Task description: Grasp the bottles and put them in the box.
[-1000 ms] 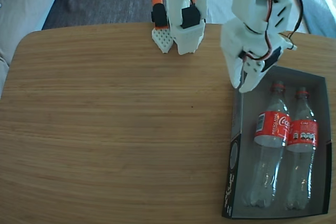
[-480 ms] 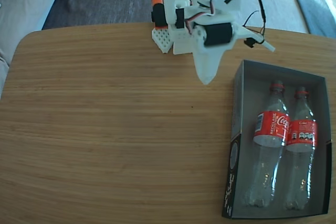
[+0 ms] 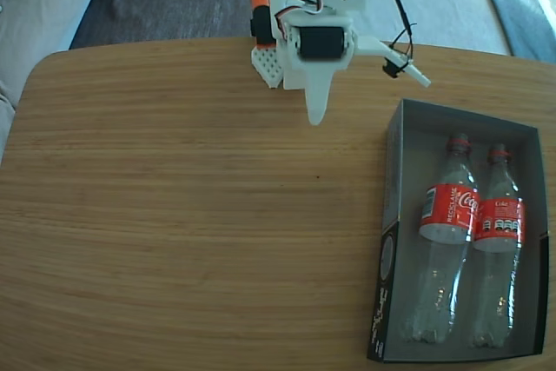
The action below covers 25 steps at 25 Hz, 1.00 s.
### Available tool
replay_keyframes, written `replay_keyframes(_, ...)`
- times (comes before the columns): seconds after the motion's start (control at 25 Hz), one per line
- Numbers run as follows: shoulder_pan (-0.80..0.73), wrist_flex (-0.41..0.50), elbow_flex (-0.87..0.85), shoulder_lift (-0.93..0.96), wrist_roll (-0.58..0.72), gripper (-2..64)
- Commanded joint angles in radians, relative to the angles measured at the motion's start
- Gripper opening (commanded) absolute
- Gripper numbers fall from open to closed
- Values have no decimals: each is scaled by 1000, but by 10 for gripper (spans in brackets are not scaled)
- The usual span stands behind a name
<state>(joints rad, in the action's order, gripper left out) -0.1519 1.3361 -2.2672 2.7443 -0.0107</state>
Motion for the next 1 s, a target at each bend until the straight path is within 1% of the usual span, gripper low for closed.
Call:
replay_keyframes(0.0, -5, -9, -32, 67, -2, -1)
replay_keyframes(0.24, -6, -44, -117, 158, 2, -3)
replay_keyframes(0.52, 8, -51, -222, 244, -8, -2)
replay_keyframes(0.8, -2, -115, -385, 393, -3, -3)
replay_keyframes(0.96, -3, -115, -453, 486, 0, -3)
